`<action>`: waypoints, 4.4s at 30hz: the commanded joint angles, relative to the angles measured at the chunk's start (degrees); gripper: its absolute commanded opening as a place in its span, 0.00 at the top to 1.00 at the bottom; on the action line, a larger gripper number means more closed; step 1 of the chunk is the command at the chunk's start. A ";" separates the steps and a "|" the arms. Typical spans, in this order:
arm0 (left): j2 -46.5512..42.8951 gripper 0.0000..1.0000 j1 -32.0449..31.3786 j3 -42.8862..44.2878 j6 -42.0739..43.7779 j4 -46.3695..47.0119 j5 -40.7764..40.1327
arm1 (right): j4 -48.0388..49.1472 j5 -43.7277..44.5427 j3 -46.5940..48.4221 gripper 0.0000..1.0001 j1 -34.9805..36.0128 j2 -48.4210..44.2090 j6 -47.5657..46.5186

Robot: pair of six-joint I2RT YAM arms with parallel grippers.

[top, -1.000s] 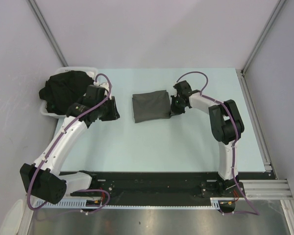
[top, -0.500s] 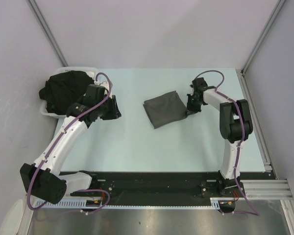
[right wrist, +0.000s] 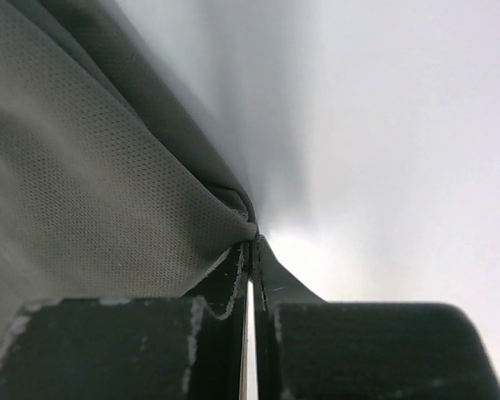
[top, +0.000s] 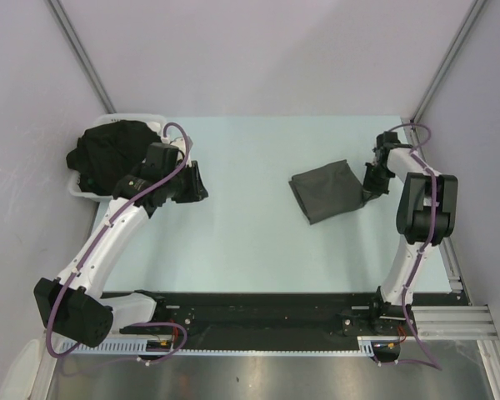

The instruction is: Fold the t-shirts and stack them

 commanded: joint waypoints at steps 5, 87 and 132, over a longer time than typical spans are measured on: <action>-2.12 0.64 -0.42 0.63 -0.32 2.70 2.37 | -5.95 7.99 -0.03 1.00 -7.96 -6.52 -1.16; -2.57 0.61 -2.18 -1.13 0.30 3.50 3.86 | -11.40 28.12 -1.00 0.52 -17.81 -11.18 1.57; -2.65 0.60 -2.44 -1.13 0.30 2.71 2.72 | -8.06 26.19 -6.53 0.99 -14.91 -4.94 4.38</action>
